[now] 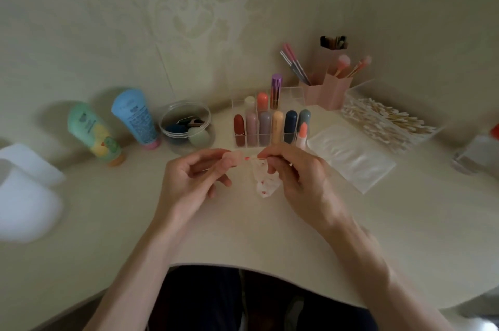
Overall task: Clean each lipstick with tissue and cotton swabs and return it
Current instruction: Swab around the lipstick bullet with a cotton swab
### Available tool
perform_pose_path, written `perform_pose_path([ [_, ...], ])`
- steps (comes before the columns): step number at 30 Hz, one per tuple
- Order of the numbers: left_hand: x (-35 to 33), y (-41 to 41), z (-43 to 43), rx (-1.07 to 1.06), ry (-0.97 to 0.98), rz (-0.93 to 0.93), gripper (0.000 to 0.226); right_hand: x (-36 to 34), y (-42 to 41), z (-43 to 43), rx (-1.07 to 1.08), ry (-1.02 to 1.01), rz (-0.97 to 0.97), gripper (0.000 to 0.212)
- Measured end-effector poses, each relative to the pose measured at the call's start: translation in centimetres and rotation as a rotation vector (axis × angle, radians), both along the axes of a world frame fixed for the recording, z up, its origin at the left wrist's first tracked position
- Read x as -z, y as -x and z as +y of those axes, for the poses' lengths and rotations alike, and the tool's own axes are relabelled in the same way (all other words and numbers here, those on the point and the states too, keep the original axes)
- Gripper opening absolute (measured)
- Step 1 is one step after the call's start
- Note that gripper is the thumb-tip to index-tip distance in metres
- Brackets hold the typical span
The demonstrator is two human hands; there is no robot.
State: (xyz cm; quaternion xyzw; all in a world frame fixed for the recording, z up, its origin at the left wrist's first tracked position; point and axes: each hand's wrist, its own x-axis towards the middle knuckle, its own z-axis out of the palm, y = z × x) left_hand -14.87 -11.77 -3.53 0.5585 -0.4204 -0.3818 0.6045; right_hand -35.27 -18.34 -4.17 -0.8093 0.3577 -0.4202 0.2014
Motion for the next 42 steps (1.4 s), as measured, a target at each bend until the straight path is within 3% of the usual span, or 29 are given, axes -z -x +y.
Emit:
perform_pose_path([
  [5,0.1,-0.1,0.2,0.052,-0.007,-0.022,0.03,-0.4,-0.2,0.5,-0.018,0.025,0.005,0.016],
  [12,0.4,0.2,0.0,0.022,0.022,-0.041,0.013,0.4,-0.7,1.1,-0.006,0.051,0.092,0.014],
  [24,0.9,-0.2,-0.2,-0.01,0.066,-0.018,0.016,0.5,-0.9,1.3,-0.125,-0.031,0.075,0.013],
  [42,1.2,-0.3,-0.3,0.047,0.045,-0.075,0.016,0.5,-0.9,1.2,-0.013,-0.007,0.018,0.012],
])
